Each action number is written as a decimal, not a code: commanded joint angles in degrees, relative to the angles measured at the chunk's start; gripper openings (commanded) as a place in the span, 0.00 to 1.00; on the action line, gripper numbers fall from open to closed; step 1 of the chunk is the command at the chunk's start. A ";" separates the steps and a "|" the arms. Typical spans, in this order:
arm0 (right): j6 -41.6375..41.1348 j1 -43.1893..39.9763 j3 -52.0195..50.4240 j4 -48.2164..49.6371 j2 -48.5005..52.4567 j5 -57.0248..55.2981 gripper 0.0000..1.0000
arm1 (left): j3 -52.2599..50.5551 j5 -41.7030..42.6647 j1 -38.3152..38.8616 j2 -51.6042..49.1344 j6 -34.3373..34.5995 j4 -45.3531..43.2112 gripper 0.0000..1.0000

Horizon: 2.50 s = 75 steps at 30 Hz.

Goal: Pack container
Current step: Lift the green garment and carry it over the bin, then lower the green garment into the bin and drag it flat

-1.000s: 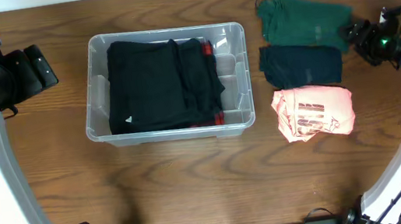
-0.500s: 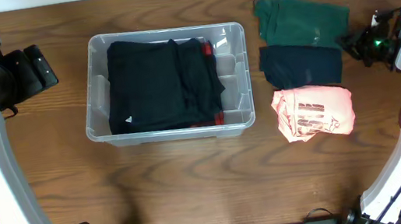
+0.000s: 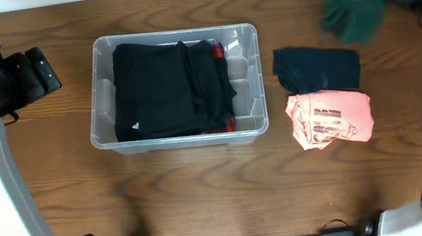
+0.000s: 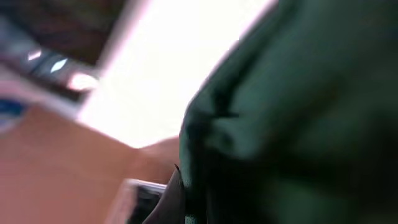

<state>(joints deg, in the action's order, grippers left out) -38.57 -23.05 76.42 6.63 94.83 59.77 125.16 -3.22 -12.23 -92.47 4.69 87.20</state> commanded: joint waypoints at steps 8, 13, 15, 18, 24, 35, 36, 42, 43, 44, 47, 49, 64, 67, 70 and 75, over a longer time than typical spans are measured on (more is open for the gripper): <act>-16.94 19.85 0.52 14.05 -9.64 2.45 0.01 | -0.44 -0.48 -0.24 0.44 0.31 0.22 0.98; -17.09 32.22 0.52 14.01 -7.98 -3.96 0.01 | -0.44 -0.48 -0.24 0.44 0.31 0.22 0.98; -16.81 37.83 0.50 14.23 -6.54 -7.74 0.01 | -0.44 -0.48 -0.24 0.44 0.31 0.22 0.98; -14.03 45.97 0.52 18.51 -3.39 -12.26 0.01 | -0.44 -0.48 -0.24 0.44 0.31 0.22 0.98; -12.24 56.17 0.50 30.36 5.20 -15.30 0.01 | -0.44 -0.48 -0.24 0.44 0.31 0.22 0.98; -12.22 60.08 0.52 40.63 8.94 -20.57 0.01 | -0.44 -0.48 -0.24 0.44 0.31 0.22 0.98; -12.20 60.37 0.52 42.38 8.94 -20.46 0.01 | -0.44 -0.48 -0.24 0.44 0.31 0.22 0.98; -12.20 60.06 0.50 39.04 9.01 -18.36 0.01 | -0.44 -0.48 -0.24 0.44 0.31 0.22 0.98; -11.41 59.82 0.50 37.77 9.01 -18.36 0.01 | -0.44 -0.48 -0.24 0.44 0.31 0.22 0.98; -11.19 59.74 0.50 37.13 9.01 -18.38 0.01 | -0.44 -0.48 -0.24 0.44 0.31 0.22 0.98; -11.08 58.66 0.50 36.96 8.94 -18.49 0.01 | -0.44 -0.48 -0.24 0.44 0.31 0.22 0.98; -11.80 56.72 0.50 36.48 8.70 -18.86 0.01 | -0.44 -0.48 -0.24 0.44 0.31 0.22 0.98; -16.48 55.78 0.52 36.81 7.52 -31.52 0.01 | -0.44 -0.48 -0.24 0.44 0.31 0.22 0.98; -12.22 59.25 0.52 47.82 7.52 -32.79 0.01 | -0.44 -0.48 -0.24 0.44 0.31 0.22 0.98; -11.50 61.11 0.83 53.11 7.52 -32.72 0.01 | -0.44 -0.48 -0.24 0.44 0.31 0.22 0.98; -9.18 61.64 0.83 52.35 7.63 -27.82 0.01 | -0.44 -0.48 -0.24 0.44 0.31 0.22 0.98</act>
<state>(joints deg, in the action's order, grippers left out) -51.07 38.70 76.09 59.13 103.63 30.46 125.16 -3.22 -12.23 -92.47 4.69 87.20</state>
